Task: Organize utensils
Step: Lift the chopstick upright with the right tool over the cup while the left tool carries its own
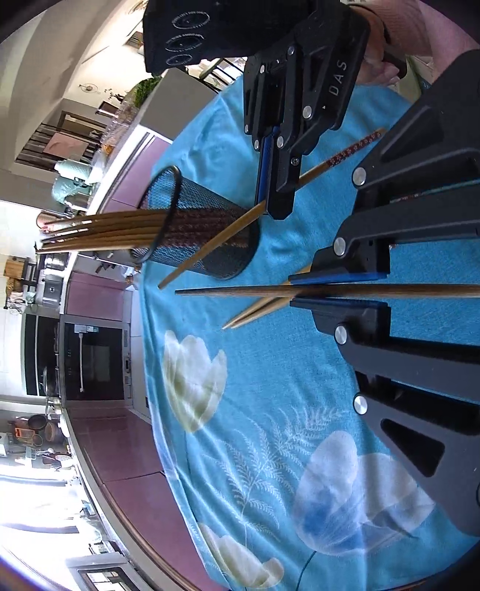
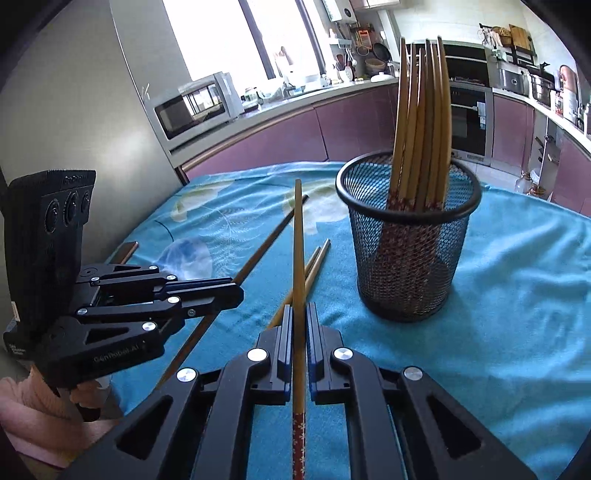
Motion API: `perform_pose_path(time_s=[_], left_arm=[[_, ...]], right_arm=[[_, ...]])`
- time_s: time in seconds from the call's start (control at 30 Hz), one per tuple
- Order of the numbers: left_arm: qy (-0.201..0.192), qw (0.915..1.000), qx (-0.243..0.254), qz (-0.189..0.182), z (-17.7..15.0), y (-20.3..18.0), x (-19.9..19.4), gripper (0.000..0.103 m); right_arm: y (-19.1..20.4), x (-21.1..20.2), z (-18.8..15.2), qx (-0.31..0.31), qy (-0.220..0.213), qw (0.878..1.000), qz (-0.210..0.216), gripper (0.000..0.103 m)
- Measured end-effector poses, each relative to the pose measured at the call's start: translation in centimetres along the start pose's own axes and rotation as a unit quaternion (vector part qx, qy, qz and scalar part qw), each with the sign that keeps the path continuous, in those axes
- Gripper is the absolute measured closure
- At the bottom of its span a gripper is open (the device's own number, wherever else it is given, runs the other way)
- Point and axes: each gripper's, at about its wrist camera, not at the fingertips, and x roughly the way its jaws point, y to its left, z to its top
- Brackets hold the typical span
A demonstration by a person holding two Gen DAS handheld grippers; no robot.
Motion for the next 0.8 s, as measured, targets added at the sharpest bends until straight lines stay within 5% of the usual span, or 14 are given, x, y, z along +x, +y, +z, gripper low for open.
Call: perform_pose_path(time_s=[0.8], left_arm=[[-0.101,0.9915,0.001,-0.082,4.3,-1.2,-9.0,0.096]], right_arm=[[-2.4,-7.1,3.7,0.018,-0.109,0.994,-0.004,0.097]])
